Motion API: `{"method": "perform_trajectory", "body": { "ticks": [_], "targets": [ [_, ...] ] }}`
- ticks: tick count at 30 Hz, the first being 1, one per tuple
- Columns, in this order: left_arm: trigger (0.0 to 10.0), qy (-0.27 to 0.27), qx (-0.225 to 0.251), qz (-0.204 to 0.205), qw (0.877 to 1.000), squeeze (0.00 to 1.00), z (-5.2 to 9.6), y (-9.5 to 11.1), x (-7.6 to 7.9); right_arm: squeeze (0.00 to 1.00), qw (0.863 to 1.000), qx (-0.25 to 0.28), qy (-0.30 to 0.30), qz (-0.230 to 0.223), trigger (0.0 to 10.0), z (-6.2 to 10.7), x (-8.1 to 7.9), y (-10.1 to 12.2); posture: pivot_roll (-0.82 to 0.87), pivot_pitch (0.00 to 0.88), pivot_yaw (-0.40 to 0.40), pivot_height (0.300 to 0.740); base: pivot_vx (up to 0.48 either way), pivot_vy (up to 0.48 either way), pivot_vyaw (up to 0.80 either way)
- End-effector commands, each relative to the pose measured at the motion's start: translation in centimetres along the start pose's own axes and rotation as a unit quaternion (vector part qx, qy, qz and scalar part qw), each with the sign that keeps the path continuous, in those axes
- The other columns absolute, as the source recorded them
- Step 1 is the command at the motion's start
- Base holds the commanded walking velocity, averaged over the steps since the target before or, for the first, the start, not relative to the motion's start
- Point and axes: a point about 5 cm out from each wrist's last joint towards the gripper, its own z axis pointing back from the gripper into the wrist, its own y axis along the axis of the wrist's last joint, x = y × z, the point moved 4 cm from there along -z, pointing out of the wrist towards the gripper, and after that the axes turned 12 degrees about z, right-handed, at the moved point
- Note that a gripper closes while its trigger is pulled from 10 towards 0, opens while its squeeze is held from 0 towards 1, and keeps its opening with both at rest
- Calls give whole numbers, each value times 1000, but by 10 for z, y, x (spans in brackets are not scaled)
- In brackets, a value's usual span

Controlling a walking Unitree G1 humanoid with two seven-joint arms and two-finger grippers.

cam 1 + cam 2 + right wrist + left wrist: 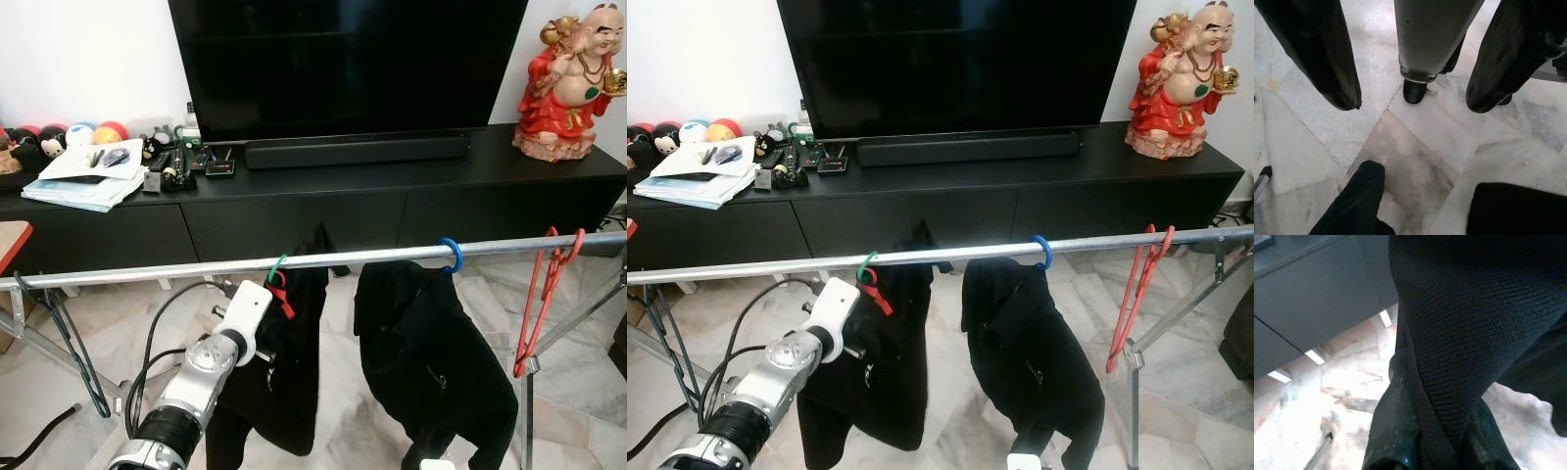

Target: Hang hanger

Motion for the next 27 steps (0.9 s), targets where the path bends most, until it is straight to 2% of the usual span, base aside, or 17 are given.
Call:
{"method": "perform_trajectory", "body": {
  "ticks": [1, 8, 15, 22, 27],
  "targets": [
    [10000, 16, 14, 1, 1000, 0, -1, 9, -7, 0, 1000, -5, 5, 6, 10000, 0, -3, -1, 58, 14, 45, 740, 0, 0, 0],
    [10000, 55, -5, 1, 998, 0, -2, 5, -17, 0, 1000, -6, 5, 6, 10000, 0, -3, -1, 57, 12, 45, 740, 0, 0, 0],
    [10000, 83, -42, 12, 996, 0, -2, -7, -24, 0, 1000, -6, 6, 7, 10000, 0, -2, -1, 59, 11, 47, 740, 0, 0, 0],
    [10000, 71, -95, 21, 993, 0, 0, -30, -17, 0, 1000, -5, 5, 8, 10000, 0, -1, 0, 59, 16, 48, 740, 0, 0, 0],
    [10000, 47, -85, 32, 995, 0, 0, -29, -9, 0, 1000, -5, 4, 9, 10000, 0, 0, 1, 59, 25, 48, 740, 0, 0, 0]
  ]
}}
